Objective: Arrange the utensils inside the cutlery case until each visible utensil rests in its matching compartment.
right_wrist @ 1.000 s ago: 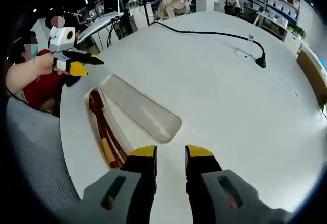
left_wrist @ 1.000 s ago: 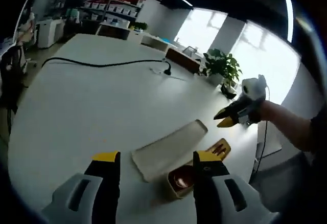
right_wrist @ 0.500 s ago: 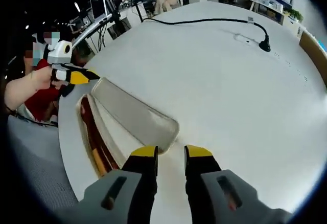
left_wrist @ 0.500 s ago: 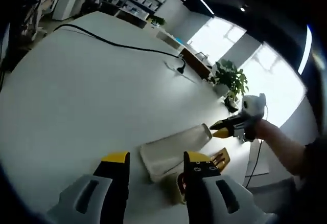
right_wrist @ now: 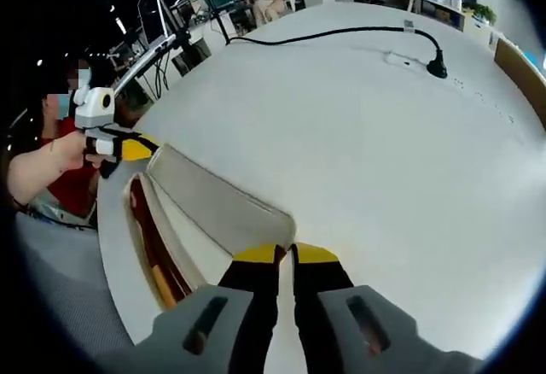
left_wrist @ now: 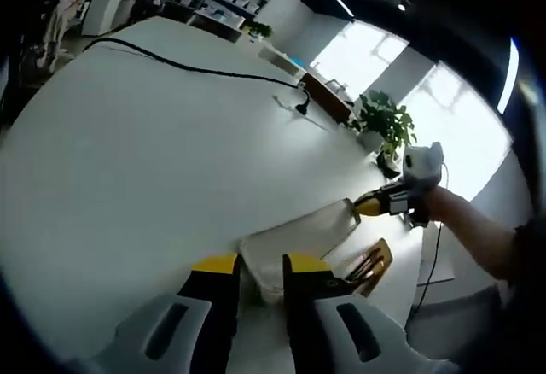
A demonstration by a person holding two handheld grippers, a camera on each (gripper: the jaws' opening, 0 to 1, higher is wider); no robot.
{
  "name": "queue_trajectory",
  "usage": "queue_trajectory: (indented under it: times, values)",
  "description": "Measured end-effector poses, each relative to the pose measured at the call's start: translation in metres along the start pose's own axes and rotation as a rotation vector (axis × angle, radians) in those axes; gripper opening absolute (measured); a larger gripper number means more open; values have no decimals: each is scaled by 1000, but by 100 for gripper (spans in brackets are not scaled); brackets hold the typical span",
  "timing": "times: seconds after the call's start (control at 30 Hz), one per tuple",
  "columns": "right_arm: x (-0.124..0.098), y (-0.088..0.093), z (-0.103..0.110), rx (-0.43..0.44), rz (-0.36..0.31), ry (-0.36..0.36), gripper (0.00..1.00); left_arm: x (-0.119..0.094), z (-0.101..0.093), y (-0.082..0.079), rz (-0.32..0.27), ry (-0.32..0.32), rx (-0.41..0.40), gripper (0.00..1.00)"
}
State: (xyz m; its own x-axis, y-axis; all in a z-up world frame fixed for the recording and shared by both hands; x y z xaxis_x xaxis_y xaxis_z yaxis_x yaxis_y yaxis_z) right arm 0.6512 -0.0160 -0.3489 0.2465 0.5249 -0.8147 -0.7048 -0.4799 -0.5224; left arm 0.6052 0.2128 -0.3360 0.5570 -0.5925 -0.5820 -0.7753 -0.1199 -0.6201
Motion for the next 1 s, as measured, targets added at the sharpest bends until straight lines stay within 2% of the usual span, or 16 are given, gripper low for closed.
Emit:
queue_trajectory:
  times: [0.1,0.13,0.17,0.2,0.3,0.4,0.43,0.5,0.53,0.63,0.7,0.77,0.87,0.9,1.0]
  values:
    - [-4,-7,0,9,-60,7,0,-3,8,-2,-6,-45,87,5]
    - [-5,-12,4,7,-95,-16,0,-3,3,-1,-4,-19,64,5]
    - [-10,-13,3,15,-108,-7,0,-3,5,-2,-14,-32,60,4]
    - [-11,-13,3,11,-113,-7,0,-3,4,-4,-25,-30,77,4]
    - [-19,-22,4,-63,-189,-5,0,-3,5,-6,-35,-36,103,4]
    - [-27,-24,6,-76,-225,-12,0,-3,4,-6,-38,-21,121,5]
    - [-29,-23,6,-77,-232,-11,0,-3,4,-7,-41,-16,117,8]
    - [-32,-23,4,-94,-247,9,0,-2,5,-6,-46,-18,115,23]
    - [-34,-23,4,-101,-254,10,0,0,5,-4,-38,-15,116,27]
    - [-37,-26,0,-117,-286,29,0,6,-4,-4,-29,55,83,30]
    - [-39,-28,-3,-116,-293,43,0,9,-9,-4,-25,81,94,35]
    - [-41,-34,-2,-129,-319,51,0,11,-13,-2,-10,99,140,36]
    - [-43,-38,0,-127,-322,68,0,14,-20,-1,-8,115,138,42]
    - [-44,-41,1,-123,-335,65,0,15,-23,0,-3,126,160,43]
    - [-45,-45,5,-123,-350,66,0,16,-26,4,29,138,213,41]
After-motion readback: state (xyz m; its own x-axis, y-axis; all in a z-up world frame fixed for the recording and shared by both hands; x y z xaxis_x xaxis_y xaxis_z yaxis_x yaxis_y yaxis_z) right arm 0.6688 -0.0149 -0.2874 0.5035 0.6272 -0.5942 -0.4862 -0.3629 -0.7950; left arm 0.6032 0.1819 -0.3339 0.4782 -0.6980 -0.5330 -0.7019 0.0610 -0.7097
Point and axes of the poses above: the point that each gripper's makers call its tool centre point, and the gripper's own axes: x roughly forward along the fingers, z roughly to its left, y roughly out of its underside, the point moved 1 cm from there along -x, roughly backward along the fingers
